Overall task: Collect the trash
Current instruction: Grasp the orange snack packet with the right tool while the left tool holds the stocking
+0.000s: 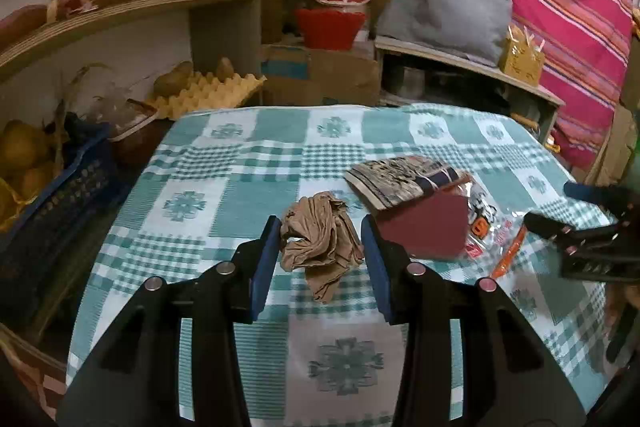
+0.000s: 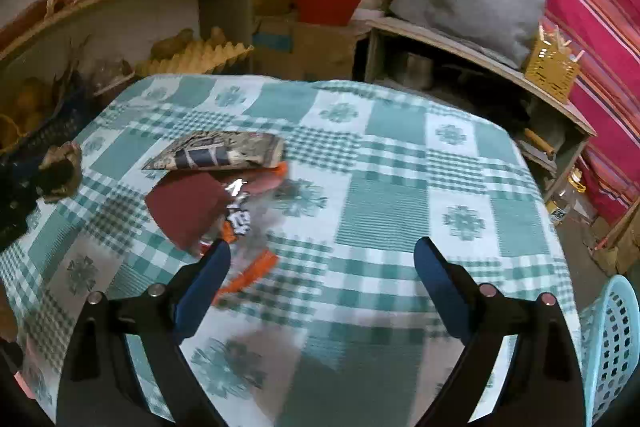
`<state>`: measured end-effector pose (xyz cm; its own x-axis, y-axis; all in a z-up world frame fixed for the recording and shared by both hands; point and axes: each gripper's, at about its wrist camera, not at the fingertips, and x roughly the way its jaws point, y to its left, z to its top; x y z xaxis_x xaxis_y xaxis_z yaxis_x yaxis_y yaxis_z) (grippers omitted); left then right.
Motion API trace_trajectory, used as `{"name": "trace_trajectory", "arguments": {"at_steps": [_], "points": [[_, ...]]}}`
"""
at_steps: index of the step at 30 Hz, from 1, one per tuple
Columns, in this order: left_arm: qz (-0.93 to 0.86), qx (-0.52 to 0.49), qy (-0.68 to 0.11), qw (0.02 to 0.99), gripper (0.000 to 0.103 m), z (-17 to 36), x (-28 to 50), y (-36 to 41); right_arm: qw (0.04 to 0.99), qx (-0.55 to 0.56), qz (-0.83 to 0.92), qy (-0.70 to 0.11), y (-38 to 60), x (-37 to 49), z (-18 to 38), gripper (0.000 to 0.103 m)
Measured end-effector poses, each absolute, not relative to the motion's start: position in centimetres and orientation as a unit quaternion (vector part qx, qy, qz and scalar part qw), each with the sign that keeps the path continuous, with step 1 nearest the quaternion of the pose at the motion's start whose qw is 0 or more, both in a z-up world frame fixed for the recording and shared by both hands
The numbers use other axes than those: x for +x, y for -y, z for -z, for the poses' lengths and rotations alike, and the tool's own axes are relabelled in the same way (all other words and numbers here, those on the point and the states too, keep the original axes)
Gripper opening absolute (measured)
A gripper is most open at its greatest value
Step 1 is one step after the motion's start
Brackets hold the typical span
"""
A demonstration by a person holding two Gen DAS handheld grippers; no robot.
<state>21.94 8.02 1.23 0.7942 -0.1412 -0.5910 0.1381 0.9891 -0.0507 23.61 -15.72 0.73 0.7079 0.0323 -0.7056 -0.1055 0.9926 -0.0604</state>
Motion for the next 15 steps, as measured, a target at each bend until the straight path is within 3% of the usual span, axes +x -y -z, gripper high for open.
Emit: {"name": "trace_trajectory", "arguments": {"at_steps": [4,7,10,12,15], "points": [[0.066,-0.011,-0.306,0.95,0.04,-1.6,22.0,-9.2,0.918,-0.049,-0.044,-0.392,14.6,24.7,0.0,0.09],[0.064,-0.016,-0.301,0.951,0.04,-1.9,22.0,-9.6,0.911,-0.046,-0.052,-0.407,14.0,25.4,0.8,0.081],[0.062,-0.029,-0.298,0.952,0.04,-2.0,22.2,-10.3,0.904,-0.038,-0.069,-0.42,13.6,25.6,1.7,0.065],[0.059,-0.034,-0.298,0.952,0.04,-2.1,22.4,-10.6,0.9,-0.037,-0.08,-0.427,13.2,25.7,2.2,0.048],[0.059,-0.037,-0.298,0.952,0.04,-2.0,22.3,-10.7,0.896,-0.033,-0.095,-0.432,13.0,25.6,2.5,0.035]]}}
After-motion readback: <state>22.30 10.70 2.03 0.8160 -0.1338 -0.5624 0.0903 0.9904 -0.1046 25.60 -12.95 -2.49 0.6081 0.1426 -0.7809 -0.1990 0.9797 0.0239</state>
